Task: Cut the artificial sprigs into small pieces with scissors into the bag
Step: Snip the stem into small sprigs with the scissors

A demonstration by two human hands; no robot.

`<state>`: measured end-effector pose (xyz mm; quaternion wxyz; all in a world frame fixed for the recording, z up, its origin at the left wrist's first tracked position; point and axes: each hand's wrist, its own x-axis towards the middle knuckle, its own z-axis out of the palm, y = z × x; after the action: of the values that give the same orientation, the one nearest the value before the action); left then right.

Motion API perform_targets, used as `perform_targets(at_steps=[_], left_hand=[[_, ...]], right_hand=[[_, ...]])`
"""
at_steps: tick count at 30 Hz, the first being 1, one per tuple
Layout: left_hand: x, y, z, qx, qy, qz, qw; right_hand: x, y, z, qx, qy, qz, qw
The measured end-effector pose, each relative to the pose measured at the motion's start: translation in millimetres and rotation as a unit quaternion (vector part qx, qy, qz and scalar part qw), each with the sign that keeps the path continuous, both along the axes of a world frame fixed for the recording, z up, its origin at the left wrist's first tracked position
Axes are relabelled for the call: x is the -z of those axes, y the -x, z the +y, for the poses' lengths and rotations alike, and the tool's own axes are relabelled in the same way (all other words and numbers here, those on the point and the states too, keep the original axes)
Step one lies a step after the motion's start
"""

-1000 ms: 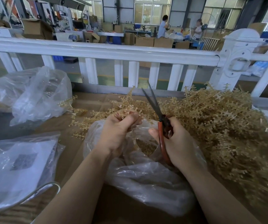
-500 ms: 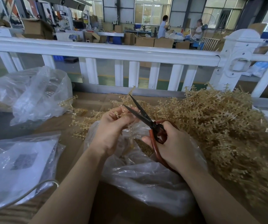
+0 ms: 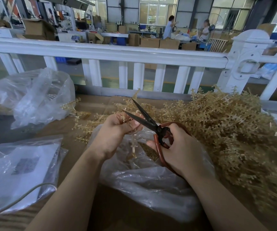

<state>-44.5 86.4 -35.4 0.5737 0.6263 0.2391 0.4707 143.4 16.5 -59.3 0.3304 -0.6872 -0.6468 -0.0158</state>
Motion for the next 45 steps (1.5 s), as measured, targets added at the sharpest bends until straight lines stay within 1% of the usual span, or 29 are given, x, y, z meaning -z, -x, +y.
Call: perform_targets(at_steps=[4, 7, 15, 25, 29, 31, 35, 40, 45], left_hand=[[0.5, 1.5, 0.4, -0.010, 0.008, 0.008, 1.000], [0.7, 0.7, 0.2, -0.019, 0.018, -0.004, 1.000], [2.1, 0.5, 0.0, -0.011, 0.022, -0.024, 0.999], [3.8, -1.1, 2.2, -0.007, 0.028, -0.018, 0.999], [2.1, -1.1, 1.2, 0.001, 0.001, -0.015, 1.000], [1.5, -0.6, 1.4, -0.010, 0.003, -0.015, 1.000], [1.5, 0.3, 1.5, -0.041, -0.011, 0.024, 0.999], [1.1, -0.2, 0.8, -0.045, -0.019, 0.049, 0.998], [1.5, 0.5, 1.3, -0.046, -0.027, 0.052, 0.997]], right_hand=[[-2.6, 0.4, -0.7, 0.008, 0.003, -0.025, 1.000], [-3.5, 0.3, -0.6, 0.015, 0.000, -0.044, 0.999], [-4.2, 0.3, -2.3, 0.025, -0.003, -0.056, 0.998], [-4.2, 1.0, -4.4, 0.017, -0.022, -0.041, 0.999], [-2.6, 0.3, -4.7, 0.018, -0.032, -0.040, 0.999], [-2.0, 0.1, -4.1, 0.018, -0.038, -0.041, 0.998], [-2.1, -0.1, -4.0, 0.017, -0.055, -0.050, 0.997], [-2.2, -0.1, -4.8, 0.013, -0.056, -0.052, 0.997], [-6.2, 0.6, -5.8, 0.016, -0.009, -0.041, 0.999]])
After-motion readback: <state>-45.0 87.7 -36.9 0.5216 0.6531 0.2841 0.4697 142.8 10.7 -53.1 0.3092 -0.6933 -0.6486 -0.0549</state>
